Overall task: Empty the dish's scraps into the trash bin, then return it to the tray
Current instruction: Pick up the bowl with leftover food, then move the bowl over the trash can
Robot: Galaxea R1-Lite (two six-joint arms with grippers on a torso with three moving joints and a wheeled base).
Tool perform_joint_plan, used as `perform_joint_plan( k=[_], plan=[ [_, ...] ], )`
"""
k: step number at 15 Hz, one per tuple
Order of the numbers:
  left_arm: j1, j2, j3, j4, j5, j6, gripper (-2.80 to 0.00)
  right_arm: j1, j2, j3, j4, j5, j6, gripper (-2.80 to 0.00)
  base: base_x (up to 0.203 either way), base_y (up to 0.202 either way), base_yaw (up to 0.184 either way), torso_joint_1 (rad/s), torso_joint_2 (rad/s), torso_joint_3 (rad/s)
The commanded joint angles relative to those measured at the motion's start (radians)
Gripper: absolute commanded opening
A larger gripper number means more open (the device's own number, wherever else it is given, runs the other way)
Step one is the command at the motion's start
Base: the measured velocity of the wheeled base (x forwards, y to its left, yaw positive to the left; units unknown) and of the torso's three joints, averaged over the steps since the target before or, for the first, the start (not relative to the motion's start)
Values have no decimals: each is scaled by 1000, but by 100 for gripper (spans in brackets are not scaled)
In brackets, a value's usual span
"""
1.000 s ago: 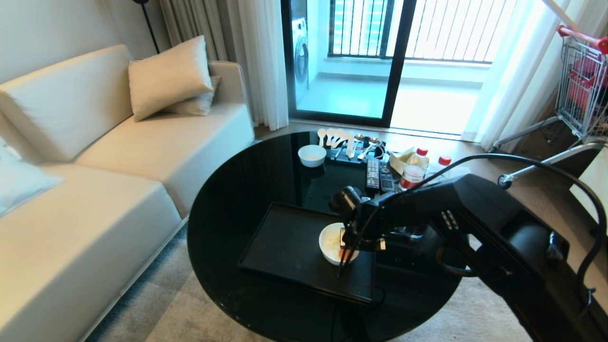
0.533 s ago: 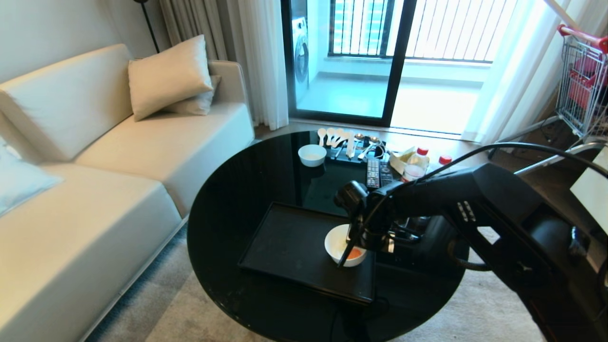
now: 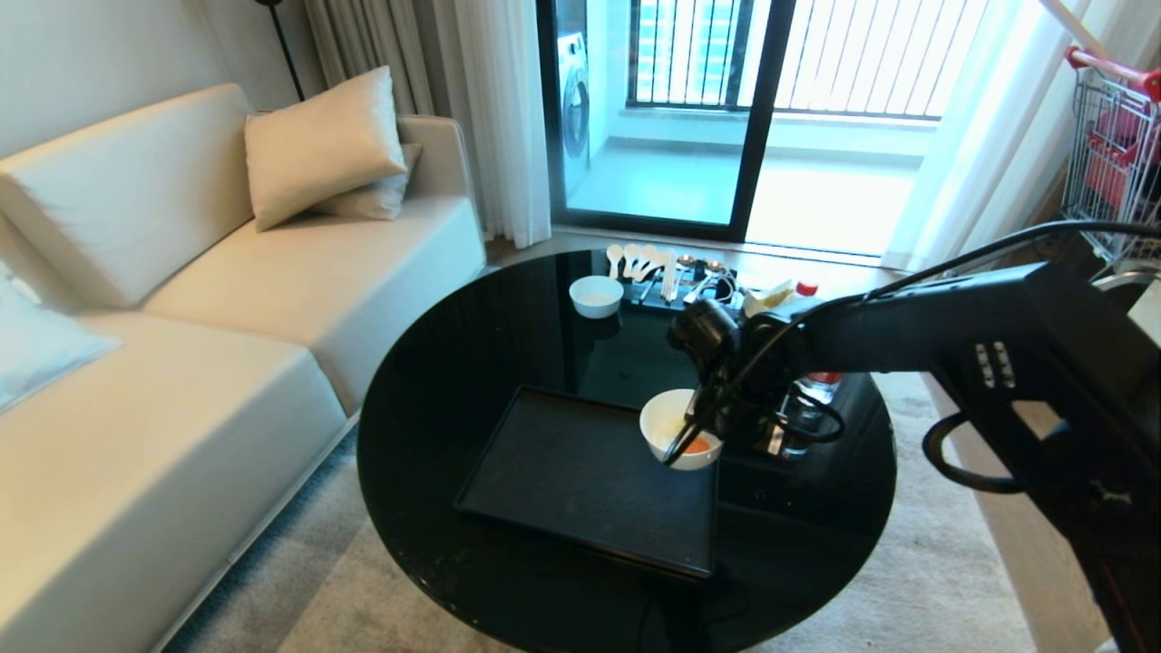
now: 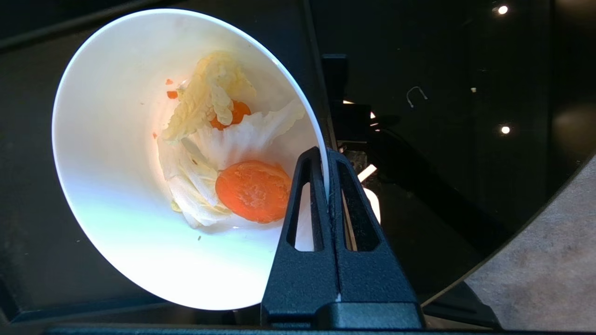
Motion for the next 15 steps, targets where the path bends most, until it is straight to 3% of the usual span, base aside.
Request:
perform_joint_plan(
  k=[1, 6, 15],
  plan=[
    [0, 0, 0, 0, 1, -1, -280, -19, -112, 61, 1, -4, 5, -280, 0, 0, 0, 0, 0, 0],
    [0, 0, 0, 0, 1, -1, -280, -59, -362, 302, -13, -11, 27, -280, 0, 0, 0, 0, 0, 0],
    [0, 0, 0, 0, 1, -1, -280, -166, -942, 943, -113, -20, 33, -280, 0, 0, 0, 0, 0, 0]
  ],
)
